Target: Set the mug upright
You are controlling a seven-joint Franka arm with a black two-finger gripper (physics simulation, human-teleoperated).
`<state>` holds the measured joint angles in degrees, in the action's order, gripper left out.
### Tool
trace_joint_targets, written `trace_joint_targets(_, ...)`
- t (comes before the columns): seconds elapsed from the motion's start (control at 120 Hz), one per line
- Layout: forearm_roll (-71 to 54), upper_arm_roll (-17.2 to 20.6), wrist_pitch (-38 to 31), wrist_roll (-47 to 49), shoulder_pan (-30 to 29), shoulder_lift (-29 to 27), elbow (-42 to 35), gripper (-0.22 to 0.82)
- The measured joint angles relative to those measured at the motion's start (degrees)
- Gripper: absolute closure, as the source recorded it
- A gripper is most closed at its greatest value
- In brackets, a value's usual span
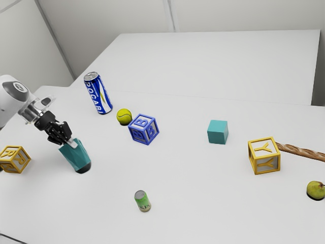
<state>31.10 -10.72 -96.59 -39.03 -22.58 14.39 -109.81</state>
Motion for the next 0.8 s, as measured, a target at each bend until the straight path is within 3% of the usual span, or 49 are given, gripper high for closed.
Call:
trace_joint_targets(0.217, -0.2, 0.2, 0.2, 0.8, 0.0, -0.6, 0.0, 0.77)
trace_joint_targets(0.392, -3.6, 1.5, -0.2, 2.0, 1.9, -4.3, 0.0, 0.78)
trace_joint_targets(0.675, -18.5, 1.7, -14.4, 5.6, 15.4, -14.2, -12.4, 0.79)
trace_joint_targets(0.8, -24.3, 1.6, -20.5, 8.2, 21.4, -15.5, -14.6, 0.79)
